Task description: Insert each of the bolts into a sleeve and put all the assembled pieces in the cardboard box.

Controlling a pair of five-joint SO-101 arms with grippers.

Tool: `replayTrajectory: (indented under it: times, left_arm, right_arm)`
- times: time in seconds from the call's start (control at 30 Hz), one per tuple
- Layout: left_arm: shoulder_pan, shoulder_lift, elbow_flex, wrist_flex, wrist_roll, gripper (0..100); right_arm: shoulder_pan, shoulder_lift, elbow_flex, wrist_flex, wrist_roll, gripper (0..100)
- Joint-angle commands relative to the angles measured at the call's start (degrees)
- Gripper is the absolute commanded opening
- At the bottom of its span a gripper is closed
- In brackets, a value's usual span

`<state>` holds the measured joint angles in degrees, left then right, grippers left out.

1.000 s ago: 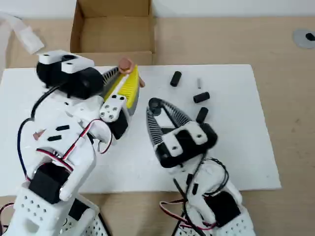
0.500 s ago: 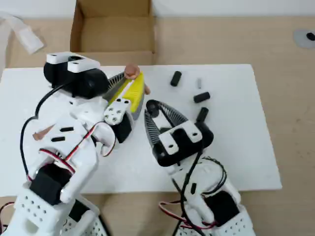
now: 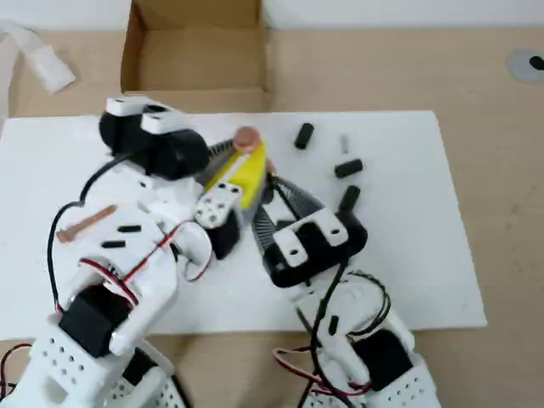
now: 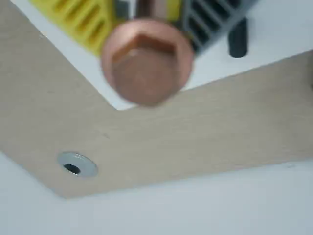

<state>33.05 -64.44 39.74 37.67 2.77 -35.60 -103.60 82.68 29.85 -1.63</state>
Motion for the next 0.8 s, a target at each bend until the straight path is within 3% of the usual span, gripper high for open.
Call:
replayTrajectory:
  times: [0.0,0.37,0.63,0.77]
  left_arm:
    - [0.9,-0.3,-0.4,-0.4,0.2,1]
    - [-3.3,-0.3,-6.4,0.5,-3.8,1]
    - [-1.5,7.7,-16.5,13.1,-1.4,1]
    - [-1.5,10.9,-20.6,14.6,0.4,1]
  right_arm:
    - [-0.5,-3.8,-0.1,-1.7,-0.5,1.0]
    - [-0.5,-3.8,-0.1,-1.7,-0.4,1.0]
    - [-0.5,-3.8,0.0,-1.7,-0.4,1.0]
    - [-0.5,-3.8,0.0,-1.7,-0.4,1.0]
